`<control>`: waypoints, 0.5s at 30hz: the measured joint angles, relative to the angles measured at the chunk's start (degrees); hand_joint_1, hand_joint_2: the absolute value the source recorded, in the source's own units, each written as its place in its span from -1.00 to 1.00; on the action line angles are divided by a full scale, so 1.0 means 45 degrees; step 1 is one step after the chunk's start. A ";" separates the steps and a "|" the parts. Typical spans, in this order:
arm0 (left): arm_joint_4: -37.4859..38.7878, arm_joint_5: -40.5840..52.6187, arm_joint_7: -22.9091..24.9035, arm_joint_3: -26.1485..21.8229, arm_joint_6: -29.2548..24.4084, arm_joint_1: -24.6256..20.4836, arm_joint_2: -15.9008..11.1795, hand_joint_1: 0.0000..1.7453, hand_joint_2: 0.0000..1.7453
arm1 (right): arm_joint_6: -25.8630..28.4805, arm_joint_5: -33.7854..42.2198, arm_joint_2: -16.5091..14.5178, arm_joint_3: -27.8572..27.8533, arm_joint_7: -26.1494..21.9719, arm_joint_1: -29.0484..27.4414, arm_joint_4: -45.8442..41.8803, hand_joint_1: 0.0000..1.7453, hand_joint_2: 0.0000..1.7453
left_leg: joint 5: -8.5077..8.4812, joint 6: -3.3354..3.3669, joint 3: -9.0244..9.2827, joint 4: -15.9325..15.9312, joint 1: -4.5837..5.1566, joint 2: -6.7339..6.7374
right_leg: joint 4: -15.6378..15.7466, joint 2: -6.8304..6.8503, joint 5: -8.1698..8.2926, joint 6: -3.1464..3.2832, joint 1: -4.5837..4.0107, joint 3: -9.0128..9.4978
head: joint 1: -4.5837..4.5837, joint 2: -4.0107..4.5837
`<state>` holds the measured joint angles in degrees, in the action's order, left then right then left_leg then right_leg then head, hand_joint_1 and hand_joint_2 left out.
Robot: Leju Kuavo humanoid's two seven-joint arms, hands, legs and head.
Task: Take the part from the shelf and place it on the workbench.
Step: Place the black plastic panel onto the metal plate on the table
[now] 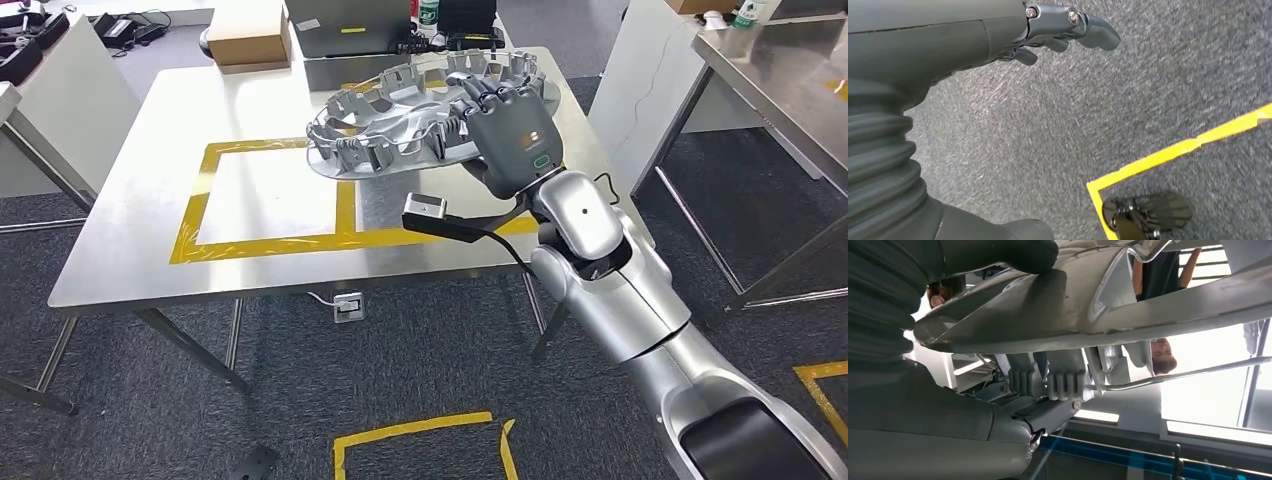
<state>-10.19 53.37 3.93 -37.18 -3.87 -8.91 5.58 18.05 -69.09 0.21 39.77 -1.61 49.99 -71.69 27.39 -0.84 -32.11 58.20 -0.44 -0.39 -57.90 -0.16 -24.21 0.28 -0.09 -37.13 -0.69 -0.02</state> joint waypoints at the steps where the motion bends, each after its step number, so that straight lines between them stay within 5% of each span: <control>1: -0.0001 0.0001 0.0000 0.0000 -0.0001 0.0000 -0.0002 -1.00 1.00 | -0.0016 -0.0001 -0.0010 -0.0010 0.0000 0.0007 -0.0001 1.00 1.00 | 0.0033 -0.0079 0.0028 0.0022 -0.0009 0.0009 | 0.0040 -0.0003 0.0060 0.0092 0.0018 0.0101 | 0.0003 0.0000; 3: -0.0001 0.0001 -0.0006 0.0000 -0.0002 -0.0013 0.0012 -1.00 1.00 | -0.0046 -0.0004 -0.0027 -0.0022 0.0004 0.0023 -0.0001 1.00 1.00 | 0.0224 -0.0174 -0.0135 0.0484 -0.0025 0.0022 | 0.0087 0.0002 0.0051 0.0274 0.0048 0.0303 | -0.0017 0.0000; 8: 0.0000 -0.0001 -0.0015 0.0000 -0.0004 0.0014 0.0033 -1.00 1.00 | -0.0080 -0.0005 -0.0059 -0.0025 0.0004 0.0047 0.0009 1.00 1.00 | 0.1378 -0.0284 -0.2219 0.3690 -0.0041 0.0032 | 0.0077 -0.0032 -0.0232 0.0450 -0.0013 0.0615 | -0.0093 0.0000; 9: 0.0000 -0.0001 -0.0016 0.0000 -0.0004 0.0028 0.0032 -1.00 1.00 | -0.0103 -0.0004 -0.0061 -0.0024 0.0002 0.0044 0.0017 1.00 1.00 | 0.1185 -0.0293 -0.2342 0.3591 -0.0041 0.0033 | 0.0067 -0.0045 -0.0326 0.0435 -0.0022 0.0722 | -0.0096 0.0000; 12: 0.0001 0.0000 -0.0021 -0.0002 -0.0004 0.0035 0.0027 -1.00 1.00 | -0.0159 0.0003 -0.0061 -0.0023 -0.0015 0.0054 0.0038 1.00 1.00 | -0.0476 -0.0201 -0.1470 0.1051 -0.0027 0.0053 | 0.0040 -0.0049 -0.0623 0.0325 -0.0029 0.1084 | -0.0095 0.0000; 15: 0.0005 0.0000 -0.0021 -0.0005 -0.0004 0.0020 0.0027 -1.00 1.00 | -0.0165 0.0007 -0.0064 -0.0023 -0.0016 0.0122 0.0055 1.00 1.00 | -0.0787 0.0048 -0.1042 -0.0015 0.0046 0.0066 | 0.0030 -0.0057 -0.0800 0.0115 -0.0057 0.1195 | -0.0096 0.0000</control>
<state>-10.16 53.37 3.84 -37.20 -3.89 -8.82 5.70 17.31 -69.06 -0.08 39.67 -1.68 50.54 -71.44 23.85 -0.62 -36.80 58.14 -0.23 -0.09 -57.76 -0.42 -27.82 0.79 -0.34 -31.76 -1.12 -0.02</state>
